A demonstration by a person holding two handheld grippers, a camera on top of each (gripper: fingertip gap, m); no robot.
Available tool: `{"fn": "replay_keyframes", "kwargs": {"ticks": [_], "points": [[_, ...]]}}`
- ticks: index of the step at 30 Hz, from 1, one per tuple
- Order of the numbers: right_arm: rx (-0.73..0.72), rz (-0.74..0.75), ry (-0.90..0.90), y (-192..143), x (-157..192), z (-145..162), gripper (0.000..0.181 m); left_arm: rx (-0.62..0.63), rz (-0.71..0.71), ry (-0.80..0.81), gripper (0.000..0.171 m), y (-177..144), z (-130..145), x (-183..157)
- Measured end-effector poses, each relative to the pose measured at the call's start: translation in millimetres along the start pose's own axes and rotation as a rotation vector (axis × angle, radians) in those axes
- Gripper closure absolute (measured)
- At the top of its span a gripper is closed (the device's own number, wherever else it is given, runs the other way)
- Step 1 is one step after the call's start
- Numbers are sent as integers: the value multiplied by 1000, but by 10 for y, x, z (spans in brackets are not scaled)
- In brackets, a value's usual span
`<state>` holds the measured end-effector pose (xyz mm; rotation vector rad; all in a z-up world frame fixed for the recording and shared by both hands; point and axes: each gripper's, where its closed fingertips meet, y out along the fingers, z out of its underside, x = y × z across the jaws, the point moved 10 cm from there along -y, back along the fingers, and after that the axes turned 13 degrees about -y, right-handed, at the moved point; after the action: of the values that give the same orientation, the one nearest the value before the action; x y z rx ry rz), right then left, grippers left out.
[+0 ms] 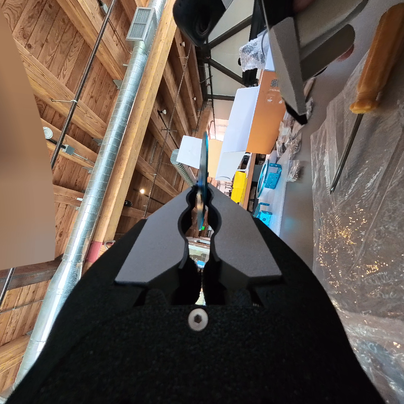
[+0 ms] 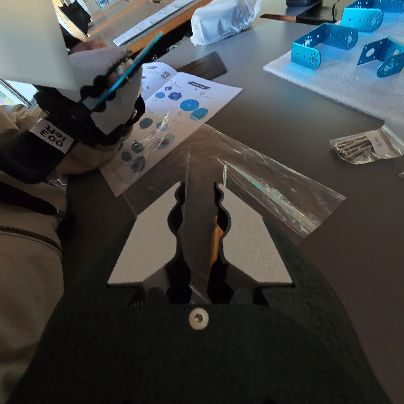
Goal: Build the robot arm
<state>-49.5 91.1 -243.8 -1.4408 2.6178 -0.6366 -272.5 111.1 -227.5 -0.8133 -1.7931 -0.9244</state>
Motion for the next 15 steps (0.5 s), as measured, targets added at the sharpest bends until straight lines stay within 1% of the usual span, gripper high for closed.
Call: {"fn": "replay_keyframes", "kwargs": {"ticks": [2,15], "points": [[-24,-13,-1,8,8,-14,156,0,1,-1,165,-2,0,1],[-31,-25,-110,117,92,-37,156,-2,-2,-8,165,-14,-3,14]]}}
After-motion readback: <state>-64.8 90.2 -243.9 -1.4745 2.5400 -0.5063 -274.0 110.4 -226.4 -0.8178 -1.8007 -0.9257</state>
